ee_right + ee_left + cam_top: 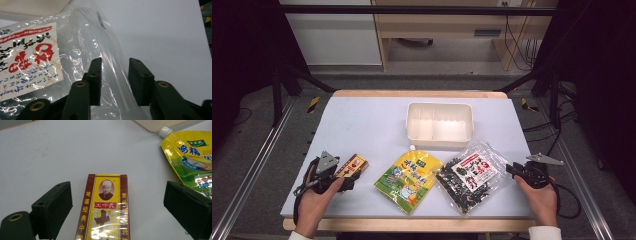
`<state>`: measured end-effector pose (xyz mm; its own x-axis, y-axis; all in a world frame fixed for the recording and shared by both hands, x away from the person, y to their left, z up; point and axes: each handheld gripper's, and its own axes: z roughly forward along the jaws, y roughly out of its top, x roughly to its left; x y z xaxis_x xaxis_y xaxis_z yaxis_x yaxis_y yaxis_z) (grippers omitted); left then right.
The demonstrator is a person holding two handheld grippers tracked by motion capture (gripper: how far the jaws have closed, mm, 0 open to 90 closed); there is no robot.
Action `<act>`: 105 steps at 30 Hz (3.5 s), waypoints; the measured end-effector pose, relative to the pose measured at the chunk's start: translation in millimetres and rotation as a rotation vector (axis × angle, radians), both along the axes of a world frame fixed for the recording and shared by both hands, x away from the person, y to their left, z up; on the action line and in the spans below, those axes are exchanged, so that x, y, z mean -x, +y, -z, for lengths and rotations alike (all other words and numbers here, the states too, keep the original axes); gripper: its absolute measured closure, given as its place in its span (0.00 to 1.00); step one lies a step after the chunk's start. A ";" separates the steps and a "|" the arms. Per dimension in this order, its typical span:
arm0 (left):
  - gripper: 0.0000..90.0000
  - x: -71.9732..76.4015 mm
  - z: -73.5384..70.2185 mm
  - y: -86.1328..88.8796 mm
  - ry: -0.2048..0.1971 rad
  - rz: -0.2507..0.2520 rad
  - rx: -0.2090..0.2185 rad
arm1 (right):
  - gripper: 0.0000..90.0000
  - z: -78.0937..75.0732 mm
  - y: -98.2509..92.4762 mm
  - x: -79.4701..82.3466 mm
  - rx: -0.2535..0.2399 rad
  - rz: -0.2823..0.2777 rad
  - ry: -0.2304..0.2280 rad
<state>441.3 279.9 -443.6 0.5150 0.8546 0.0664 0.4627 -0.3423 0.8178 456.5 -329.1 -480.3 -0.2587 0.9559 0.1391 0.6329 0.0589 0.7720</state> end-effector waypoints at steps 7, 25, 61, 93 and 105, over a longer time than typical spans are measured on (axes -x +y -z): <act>0.09 1.0 0.7 -0.1 0.003 -0.003 0.002 | 0.90 1.3 2.0 2.1 0.059 -0.018 -0.003; 0.13 15.8 -13.2 -12.9 -0.015 0.084 0.052 | 1.00 -97.8 -4.1 40.0 -0.023 -0.147 -0.141; 0.22 12.0 -145.6 -63.5 -0.146 0.353 -0.077 | 1.00 -265.2 126.8 25.2 0.145 -0.651 -0.249; 0.21 -41.8 -202.5 -95.0 -0.212 0.408 -0.217 | 1.00 -279.8 219.8 -15.4 0.178 -0.829 -0.219; 0.22 -52.0 -187.8 -95.6 -0.189 0.457 -0.284 | 1.00 -273.9 248.1 -18.1 0.182 -0.875 -0.205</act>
